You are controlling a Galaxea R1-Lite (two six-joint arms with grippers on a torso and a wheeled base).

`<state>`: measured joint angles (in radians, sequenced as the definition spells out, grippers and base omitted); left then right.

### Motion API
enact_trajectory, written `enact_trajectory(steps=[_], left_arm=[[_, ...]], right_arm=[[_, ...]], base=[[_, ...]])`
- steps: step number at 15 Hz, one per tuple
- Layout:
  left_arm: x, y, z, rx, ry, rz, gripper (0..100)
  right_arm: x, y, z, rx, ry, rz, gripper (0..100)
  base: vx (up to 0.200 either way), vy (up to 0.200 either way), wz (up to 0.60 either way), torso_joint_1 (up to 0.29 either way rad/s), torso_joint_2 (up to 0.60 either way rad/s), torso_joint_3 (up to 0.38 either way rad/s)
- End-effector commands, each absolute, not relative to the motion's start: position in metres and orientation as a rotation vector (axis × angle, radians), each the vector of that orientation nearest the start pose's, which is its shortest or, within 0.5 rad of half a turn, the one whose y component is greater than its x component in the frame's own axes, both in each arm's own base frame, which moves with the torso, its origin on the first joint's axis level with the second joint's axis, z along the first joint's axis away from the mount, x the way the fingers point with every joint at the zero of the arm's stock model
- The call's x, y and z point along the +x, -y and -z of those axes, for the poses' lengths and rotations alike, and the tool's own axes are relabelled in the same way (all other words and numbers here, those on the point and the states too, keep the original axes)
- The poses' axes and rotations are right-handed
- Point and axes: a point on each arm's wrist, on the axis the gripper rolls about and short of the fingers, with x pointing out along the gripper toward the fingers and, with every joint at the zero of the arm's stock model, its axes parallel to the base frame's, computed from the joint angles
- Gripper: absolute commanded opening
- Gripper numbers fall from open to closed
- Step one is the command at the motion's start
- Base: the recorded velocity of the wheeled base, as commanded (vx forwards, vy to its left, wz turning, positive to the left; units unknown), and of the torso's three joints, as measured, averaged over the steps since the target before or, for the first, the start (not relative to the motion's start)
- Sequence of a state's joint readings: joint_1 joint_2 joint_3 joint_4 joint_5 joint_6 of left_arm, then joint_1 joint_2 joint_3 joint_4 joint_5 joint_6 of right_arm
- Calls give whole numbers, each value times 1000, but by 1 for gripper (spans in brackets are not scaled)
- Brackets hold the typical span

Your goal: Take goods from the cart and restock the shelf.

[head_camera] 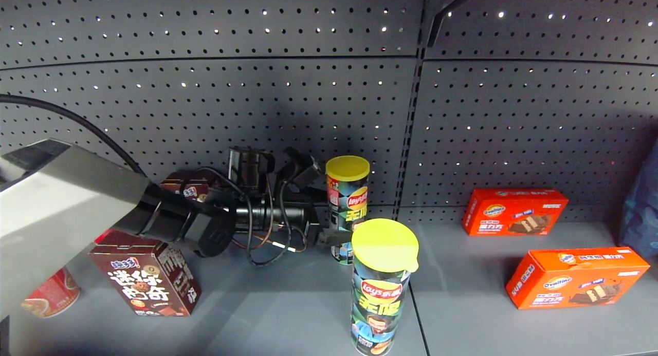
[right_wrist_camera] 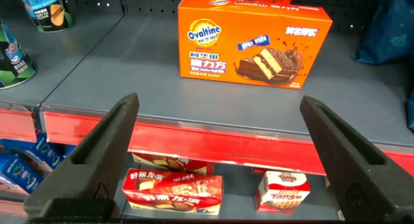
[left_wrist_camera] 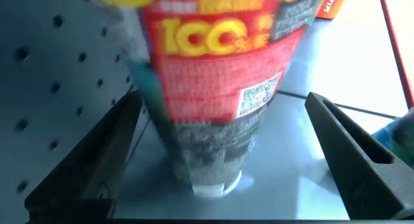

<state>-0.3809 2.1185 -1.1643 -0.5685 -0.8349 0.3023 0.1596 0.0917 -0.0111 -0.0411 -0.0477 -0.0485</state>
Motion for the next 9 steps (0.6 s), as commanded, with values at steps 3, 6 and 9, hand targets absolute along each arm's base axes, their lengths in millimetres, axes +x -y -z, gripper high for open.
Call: enact_trajectory(steps=[3,6,9], left_arm=[[362,149,-127,166,-205,1212,100],[347,143,-120,166,-215,1205,100],[340,132,-123,176,-202,1158,100]], right_arm=[[-16,4,-85,-53,-38,-113,100],[-16,4,-85,-53,-35,-113,100],[-16,4,-85,-53,-38,-113,100]], base=[[0,0,0,0,0,0],[0,0,0,0,0,0],[0,0,0,0,0,0]])
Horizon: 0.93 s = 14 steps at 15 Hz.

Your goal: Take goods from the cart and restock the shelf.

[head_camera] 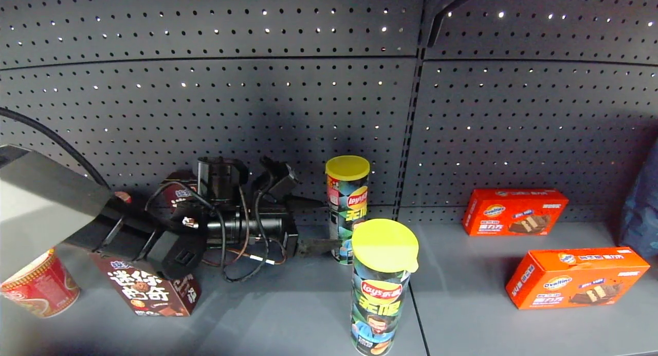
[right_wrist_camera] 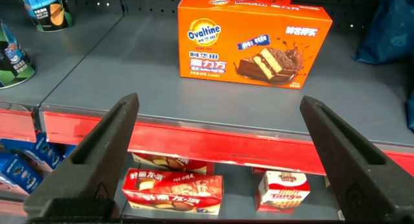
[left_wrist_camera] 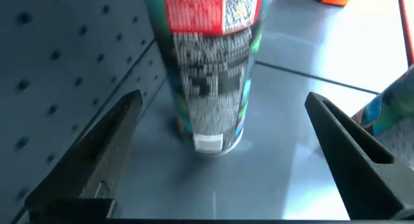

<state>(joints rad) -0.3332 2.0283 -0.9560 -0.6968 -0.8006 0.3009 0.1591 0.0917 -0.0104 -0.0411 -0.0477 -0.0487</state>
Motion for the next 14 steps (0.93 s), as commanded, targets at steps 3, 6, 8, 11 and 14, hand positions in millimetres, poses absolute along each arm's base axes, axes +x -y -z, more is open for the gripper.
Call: enact_trajectory(steps=[3,6,8,11,14], left_arm=[[333,122,-138,181,-170,1135,100],[324,116,-165,194,-101,1117,100],[312,112,-182,203,-67,1105,100],[288,103,-202,220,-52,1036,100],[252,84,-226,220,-1,918,100]], right_arm=[[-16,4,-85,-53,-38,-113,100],[-16,4,-85,-53,-37,-113,100],[-16,4,-85,-53,-37,-113,100],[-16,3,-84,-50,-40,-121,100],[-17,2,-85,-32,-68,-183,100]], base=[[0,0,0,0,0,0],[0,0,0,0,0,0],[0,0,0,0,0,0],[0,0,0,0,0,0],[0,0,0,0,0,0]])
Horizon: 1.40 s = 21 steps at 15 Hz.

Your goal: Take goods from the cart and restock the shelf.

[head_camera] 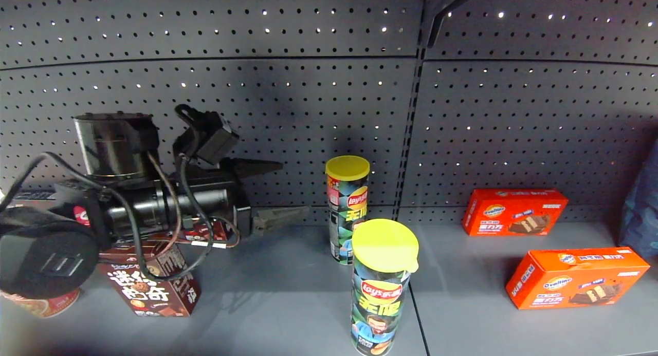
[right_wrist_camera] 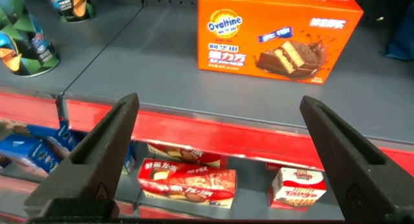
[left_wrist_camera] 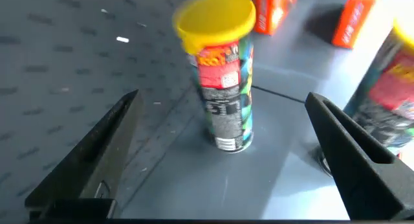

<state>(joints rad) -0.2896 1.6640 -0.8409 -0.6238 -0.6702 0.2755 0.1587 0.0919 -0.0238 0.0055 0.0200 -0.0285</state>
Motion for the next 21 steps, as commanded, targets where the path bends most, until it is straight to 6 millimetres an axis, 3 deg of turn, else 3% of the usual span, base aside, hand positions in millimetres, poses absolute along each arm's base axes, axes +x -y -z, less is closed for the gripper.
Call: enact_trajectory(steps=[1,5,6,9,10,12,13,14,15,18,21], left_arm=[[235,77,-233,219,14,887,100],[168,54,-242,224,3,792,100],[143,47,-241,225,-12,746,100],[95,34,-242,205,12,699,100],[81,30,-241,198,11,682,100],[56,24,-234,195,2,667,100],[51,22,-231,195,1,667,100],[41,20,-224,195,1,667,100],[36,18,-221,193,0,667,100],[32,17,-215,173,-9,661,100],[30,16,-218,165,6,635,100]], right_arm=[[-17,2,-85,-34,-68,-185,100],[-17,2,-85,-34,-67,-210,100],[-17,3,-85,-34,-66,-199,100],[-17,2,-88,-84,-67,-98,100],[-16,2,-103,-106,-58,-118,100],[-3,-1,-157,-104,-51,-184,100],[2,-2,-175,-105,-43,-214,100],[20,-5,-208,-129,-49,-263,100],[34,-8,-220,-191,-69,-287,100],[68,-22,-222,-253,-190,-367,100],[94,-62,-211,-180,-359,-517,100]], base=[[0,0,0,0,0,0],[0,0,0,0,0,0],[0,0,0,0,0,0],[0,0,0,0,0,0],[0,0,0,0,0,0],[0,0,0,0,0,0],[0,0,0,0,0,0],[0,0,0,0,0,0],[0,0,0,0,0,0],[0,0,0,0,0,0],[0,0,0,0,0,0]])
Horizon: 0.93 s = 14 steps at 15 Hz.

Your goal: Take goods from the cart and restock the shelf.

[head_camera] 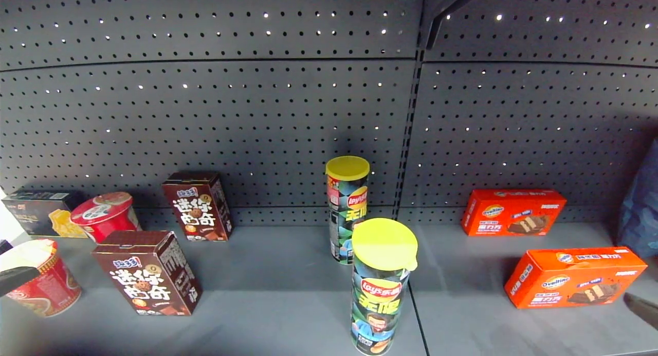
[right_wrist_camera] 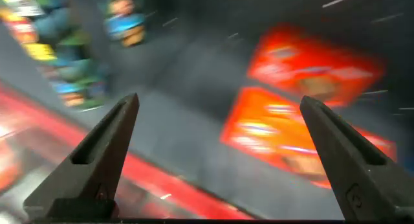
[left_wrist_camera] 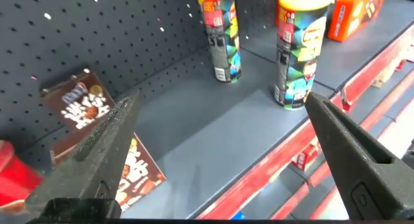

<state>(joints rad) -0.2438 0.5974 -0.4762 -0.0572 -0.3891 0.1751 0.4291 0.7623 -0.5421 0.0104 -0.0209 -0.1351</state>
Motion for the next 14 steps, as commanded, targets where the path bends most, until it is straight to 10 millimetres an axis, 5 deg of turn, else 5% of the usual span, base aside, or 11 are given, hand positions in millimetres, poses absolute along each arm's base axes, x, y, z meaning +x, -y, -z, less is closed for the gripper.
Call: enact_trajectory(steps=[1,9,14], left_arm=[[30,16,-218,166,9,633,100],[46,20,-202,165,-99,649,100],[49,21,-197,161,-134,630,100]], right_arm=[[97,-69,-209,-160,-389,-534,100],[153,-141,-158,-235,-700,-485,100],[179,-157,-151,-230,-701,-452,100]], base=[[0,0,0,0,0,0],[0,0,0,0,0,0],[0,0,0,0,0,0]])
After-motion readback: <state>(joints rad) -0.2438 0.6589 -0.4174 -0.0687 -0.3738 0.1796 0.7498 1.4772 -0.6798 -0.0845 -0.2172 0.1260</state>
